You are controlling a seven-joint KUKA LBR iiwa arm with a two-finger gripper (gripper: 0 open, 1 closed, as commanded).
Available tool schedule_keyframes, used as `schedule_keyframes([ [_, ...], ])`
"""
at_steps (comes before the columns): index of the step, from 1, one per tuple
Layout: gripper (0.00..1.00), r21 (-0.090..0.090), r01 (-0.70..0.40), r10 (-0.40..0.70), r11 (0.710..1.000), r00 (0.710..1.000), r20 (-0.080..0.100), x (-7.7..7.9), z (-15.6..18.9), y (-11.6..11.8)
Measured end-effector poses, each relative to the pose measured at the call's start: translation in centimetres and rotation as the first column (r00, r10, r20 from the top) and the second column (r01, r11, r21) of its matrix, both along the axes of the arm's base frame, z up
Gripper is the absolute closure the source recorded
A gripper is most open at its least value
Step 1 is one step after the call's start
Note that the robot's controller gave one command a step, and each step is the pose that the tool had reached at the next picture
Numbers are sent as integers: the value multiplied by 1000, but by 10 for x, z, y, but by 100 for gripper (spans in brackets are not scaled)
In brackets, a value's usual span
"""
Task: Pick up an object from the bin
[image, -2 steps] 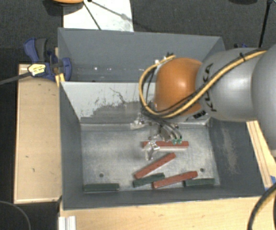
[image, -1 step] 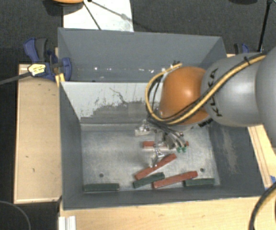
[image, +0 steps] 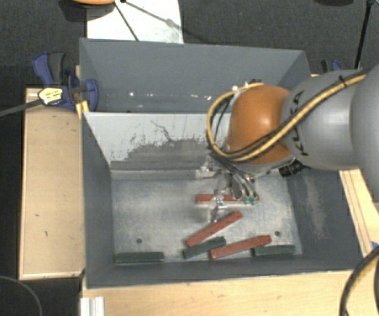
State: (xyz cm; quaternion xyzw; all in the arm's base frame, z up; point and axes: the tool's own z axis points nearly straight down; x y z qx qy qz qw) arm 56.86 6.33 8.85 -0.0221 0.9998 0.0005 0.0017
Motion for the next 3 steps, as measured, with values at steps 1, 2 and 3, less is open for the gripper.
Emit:
schedule_keyframes([
  [1,100,7,58,-58,998,998,11,-11,-12,-24],
  [2,100,7,60,-60,998,998,11,-11,-13,-24],
  [3,100,0,54,-54,999,999,5,-2,149,-38],
])
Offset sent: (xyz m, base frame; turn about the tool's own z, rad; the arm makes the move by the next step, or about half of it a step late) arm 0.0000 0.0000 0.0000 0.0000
